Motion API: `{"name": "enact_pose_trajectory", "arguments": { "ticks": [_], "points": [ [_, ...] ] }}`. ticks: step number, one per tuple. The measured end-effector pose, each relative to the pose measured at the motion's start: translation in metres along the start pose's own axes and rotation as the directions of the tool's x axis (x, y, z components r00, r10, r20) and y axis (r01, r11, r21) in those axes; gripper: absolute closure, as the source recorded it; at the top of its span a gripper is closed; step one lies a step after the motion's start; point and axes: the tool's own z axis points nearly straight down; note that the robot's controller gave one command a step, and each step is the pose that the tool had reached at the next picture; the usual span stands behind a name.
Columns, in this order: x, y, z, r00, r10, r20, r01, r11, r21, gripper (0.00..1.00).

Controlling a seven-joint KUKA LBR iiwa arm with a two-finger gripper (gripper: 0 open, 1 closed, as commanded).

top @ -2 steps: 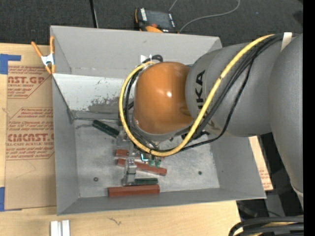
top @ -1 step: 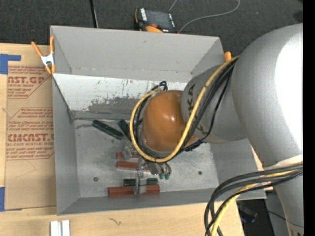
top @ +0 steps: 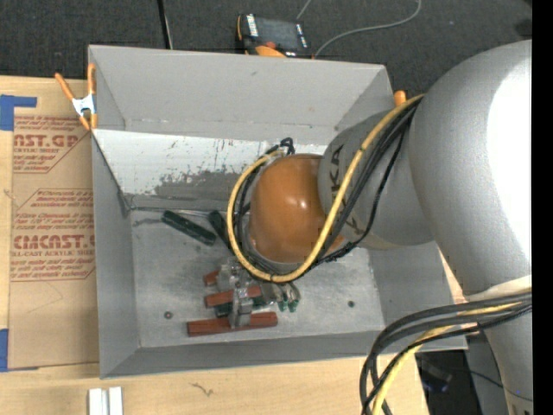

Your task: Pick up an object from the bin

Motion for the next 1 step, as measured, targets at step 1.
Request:
{"name": "enact_pose_trajectory", "arguments": {
  "ticks": [1],
  "points": [
    [-0.0321, 0.043, -0.141, 0.999, -0.04, 0.004, 0.04, 0.999, 0.0, 1.0]
  ]
}}
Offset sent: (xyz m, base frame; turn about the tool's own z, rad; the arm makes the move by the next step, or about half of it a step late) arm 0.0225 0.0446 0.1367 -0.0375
